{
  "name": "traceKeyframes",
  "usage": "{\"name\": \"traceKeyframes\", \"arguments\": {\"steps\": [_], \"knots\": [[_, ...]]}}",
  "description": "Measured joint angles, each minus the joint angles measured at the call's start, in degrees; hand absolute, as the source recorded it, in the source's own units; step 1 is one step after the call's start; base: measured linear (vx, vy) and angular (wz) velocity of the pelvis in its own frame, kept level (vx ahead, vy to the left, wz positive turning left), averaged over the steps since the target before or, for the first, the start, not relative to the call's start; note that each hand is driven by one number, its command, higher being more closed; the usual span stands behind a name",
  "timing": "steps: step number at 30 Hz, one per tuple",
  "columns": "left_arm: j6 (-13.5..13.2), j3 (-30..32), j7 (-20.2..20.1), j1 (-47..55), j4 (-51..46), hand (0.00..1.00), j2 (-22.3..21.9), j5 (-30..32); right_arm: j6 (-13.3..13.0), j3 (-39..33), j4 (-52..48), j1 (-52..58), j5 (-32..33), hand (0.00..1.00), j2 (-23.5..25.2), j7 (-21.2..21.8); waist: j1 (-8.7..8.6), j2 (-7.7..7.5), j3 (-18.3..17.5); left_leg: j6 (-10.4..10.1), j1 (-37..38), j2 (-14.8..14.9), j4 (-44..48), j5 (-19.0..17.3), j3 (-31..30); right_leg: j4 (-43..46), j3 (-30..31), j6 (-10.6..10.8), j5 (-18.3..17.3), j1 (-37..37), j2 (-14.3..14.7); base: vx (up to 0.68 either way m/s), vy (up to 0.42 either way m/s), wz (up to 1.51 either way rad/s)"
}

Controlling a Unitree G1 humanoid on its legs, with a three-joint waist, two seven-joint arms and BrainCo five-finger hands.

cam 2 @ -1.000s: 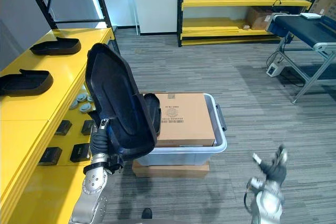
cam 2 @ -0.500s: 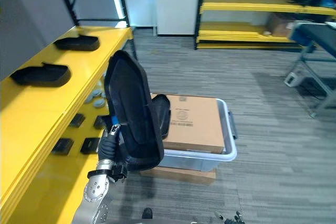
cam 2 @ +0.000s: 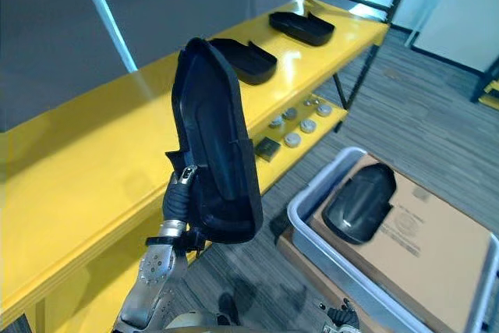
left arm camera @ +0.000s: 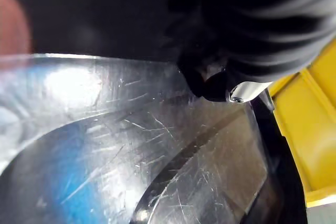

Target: Walk over and take plastic housings, then place them on the shelf

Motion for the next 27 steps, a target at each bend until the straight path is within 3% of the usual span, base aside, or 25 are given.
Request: {"name": "traceKeyframes", "arguments": {"steps": [4,5,6,7,9,11,13,16,22,27], "knots": [[0.0,-1.9,0.4,0.0,0.0,1.00,-1.3,0.1,0.3,0.7,-3.2,4.1,0.0,0.00,1.5,0.0,0.08,-0.67,0.4,-2.7,0.2,-1.0,3.4,-2.3,-8.2,-4.2,11.2,1.1,0.7,-5.0,4.3,0.15,-0.090,1.34],[-0.1,-2.3,0.8,0.0,0.0,1.00,-1.6,0.0,0.4,0.7,-4.4,5.9,0.0,0.00,2.3,0.0,0.57,-1.48,0.2,-3.2,0.1,-1.6,4.6,-3.7,-9.7,-6.8,12.6,2.1,2.1,-4.7,3.9,0.16,-0.258,1.26],[-0.2,-2.4,0.8,0.0,-0.3,1.00,-1.6,0.1,0.5,0.7,-4.9,7.2,0.0,0.00,3.4,0.0,1.16,-4.05,-0.5,-3.6,-0.2,-1.7,6.1,-5.6,-8.1,-10.3,11.9,1.0,4.7,-3.5,2.0,0.18,-0.285,1.19],[-0.3,-2.4,0.8,-0.1,-0.3,1.00,-1.8,0.1,0.5,0.7,-5.1,7.7,0.0,0.00,3.9,0.0,1.51,-4.96,-0.5,-4.3,-0.5,-1.5,7.5,-6.4,-7.3,-11.1,11.6,1.4,7.4,-3.0,1.4,0.17,-0.285,0.92],[-0.2,-3.5,0.7,0.7,-0.1,1.00,-3.5,0.0,0.9,0.7,-5.9,8.2,0.0,0.00,3.4,0.1,2.29,-3.35,-1.2,-6.2,-1.6,1.9,11.1,-8.6,-7.5,-12.6,8.4,0.5,8.9,-0.9,3.1,0.18,-0.263,0.55],[-0.1,-3.7,0.1,0.6,-0.1,1.00,-4.2,0.1,0.7,0.8,-7.2,7.7,0.1,0.00,3.1,0.1,1.99,-1.66,-1.5,-7.3,-2.7,4.6,11.3,-8.5,-7.2,-15.4,5.7,-0.7,10.1,0.1,4.3,0.19,-0.224,0.40],[0.0,-4.3,-0.6,0.5,-0.1,1.00,-4.5,0.1,0.9,0.7,-7.3,8.1,0.1,0.00,3.2,0.1,1.75,-1.50,-1.6,-9.0,-2.3,6.2,9.7,-7.1,-5.8,-16.2,3.4,-1.0,10.2,1.4,4.3,0.13,-0.173,0.48],[0.1,-4.8,-0.4,0.2,-0.1,1.00,-4.7,1.0,0.7,0.6,-8.6,8.1,0.1,0.00,3.9,0.0,1.92,-1.71,-1.9,-9.2,-0.5,6.7,7.4,-5.9,-4.6,-18.2,1.1,-1.0,10.3,4.1,4.0,0.08,-0.080,0.38],[0.4,-3.8,0.9,-3.0,4.0,1.00,-4.6,4.7,0.3,0.4,-9.0,8.2,0.1,0.00,5.0,0.1,2.37,-3.88,-4.0,-8.8,1.3,6.0,3.7,-5.1,-3.2,-21.4,1.0,-0.7,11.2,6.0,3.1,0.01,0.027,0.07],[3.0,2.0,4.9,-12.0,14.3,1.00,-4.1,7.6,0.5,0.5,-8.5,8.7,0.0,0.00,5.0,0.1,1.44,-4.15,-5.6,-8.0,5.3,4.0,-4.3,-0.6,-1.5,-24.7,2.7,-0.1,12.9,7.4,1.9,0.00,0.063,-0.07]]}}
